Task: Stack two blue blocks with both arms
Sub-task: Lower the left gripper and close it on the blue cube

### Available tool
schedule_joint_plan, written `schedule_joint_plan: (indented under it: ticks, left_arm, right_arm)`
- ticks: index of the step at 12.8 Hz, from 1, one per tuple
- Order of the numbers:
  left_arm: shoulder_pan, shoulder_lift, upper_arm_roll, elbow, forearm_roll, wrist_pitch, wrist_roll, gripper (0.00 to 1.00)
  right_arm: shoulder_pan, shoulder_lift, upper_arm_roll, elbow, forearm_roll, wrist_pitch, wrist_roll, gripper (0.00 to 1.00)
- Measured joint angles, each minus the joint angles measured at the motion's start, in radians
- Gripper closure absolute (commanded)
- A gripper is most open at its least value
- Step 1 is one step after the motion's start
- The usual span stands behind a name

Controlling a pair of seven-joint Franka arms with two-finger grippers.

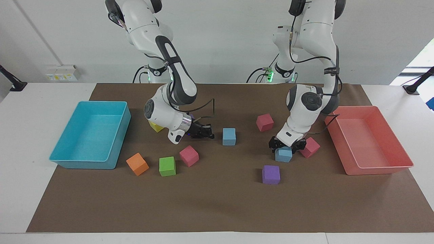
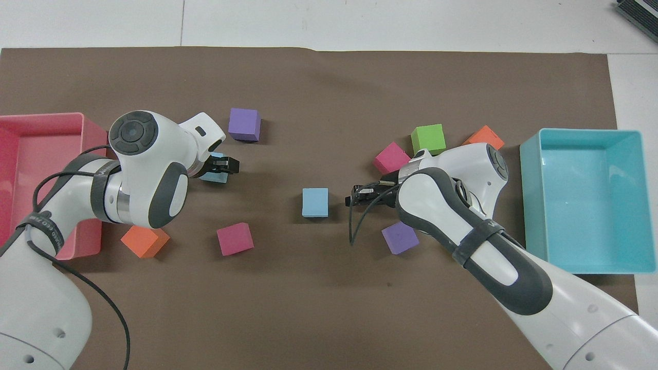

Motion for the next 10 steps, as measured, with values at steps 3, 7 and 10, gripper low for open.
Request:
schedule_joint_plan:
  ticks: [3, 7, 10]
  left_arm:
    - [0.000, 0.000, 0.000, 0.000, 0.000, 0.004, 0.000, 0.24]
    - [0.000, 0.000, 0.001, 0.000, 0.000, 0.006, -0.001, 0.94]
    - [0.000, -0.001, 0.001, 0.000, 0.000, 0.007, -0.001, 1.00]
  right_arm:
    - [0.001, 0.000, 0.001, 0.000, 0.000, 0.000, 0.000, 1.00]
    - [0.003, 0.000, 0.002, 0.000, 0.003, 0.000, 0.000, 1.00]
    - [0.003, 0.000, 0.002, 0.000, 0.004, 0.000, 0.000, 1.00]
